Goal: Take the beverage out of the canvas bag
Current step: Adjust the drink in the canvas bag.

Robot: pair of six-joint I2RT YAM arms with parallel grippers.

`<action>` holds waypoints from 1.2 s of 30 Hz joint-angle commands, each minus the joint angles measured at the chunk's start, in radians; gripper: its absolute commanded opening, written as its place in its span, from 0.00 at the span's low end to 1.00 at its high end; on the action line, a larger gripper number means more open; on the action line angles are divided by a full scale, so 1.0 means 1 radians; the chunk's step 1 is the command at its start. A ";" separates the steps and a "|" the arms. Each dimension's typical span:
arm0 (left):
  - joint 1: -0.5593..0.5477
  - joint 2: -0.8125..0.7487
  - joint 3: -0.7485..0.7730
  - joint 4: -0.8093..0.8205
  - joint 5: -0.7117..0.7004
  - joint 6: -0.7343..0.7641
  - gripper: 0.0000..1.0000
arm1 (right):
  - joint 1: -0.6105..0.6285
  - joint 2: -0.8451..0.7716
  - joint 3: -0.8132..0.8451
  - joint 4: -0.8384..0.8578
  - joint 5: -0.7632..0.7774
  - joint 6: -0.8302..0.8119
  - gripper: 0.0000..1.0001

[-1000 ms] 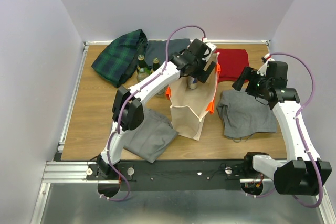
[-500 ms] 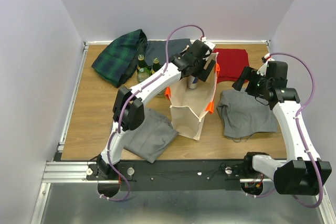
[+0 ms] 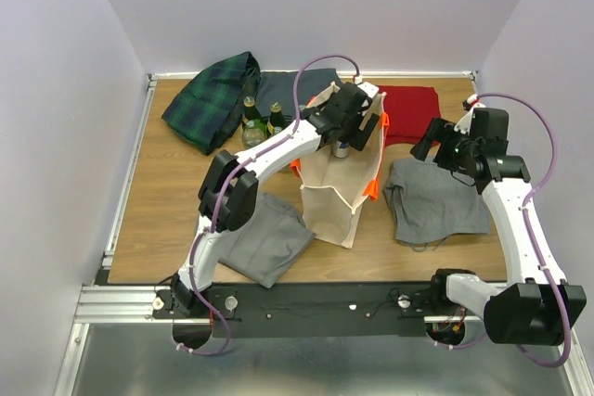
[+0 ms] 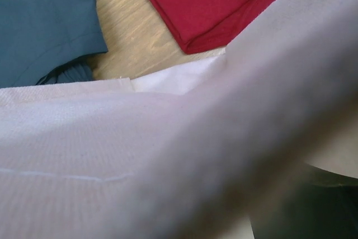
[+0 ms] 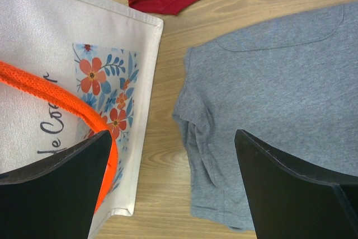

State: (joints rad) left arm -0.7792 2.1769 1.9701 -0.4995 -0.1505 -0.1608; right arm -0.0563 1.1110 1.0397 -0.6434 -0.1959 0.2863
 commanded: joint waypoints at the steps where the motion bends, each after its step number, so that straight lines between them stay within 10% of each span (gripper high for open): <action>1: 0.003 -0.039 -0.017 0.036 -0.043 0.009 0.99 | -0.007 -0.011 -0.009 0.019 0.015 -0.016 1.00; 36: -0.006 -0.011 0.019 0.010 -0.130 -0.124 0.93 | -0.008 0.000 -0.006 0.025 0.007 -0.015 1.00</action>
State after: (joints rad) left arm -0.7811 2.1769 1.9652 -0.4747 -0.2272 -0.2626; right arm -0.0563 1.1110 1.0393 -0.6369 -0.1959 0.2863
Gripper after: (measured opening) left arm 0.938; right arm 0.998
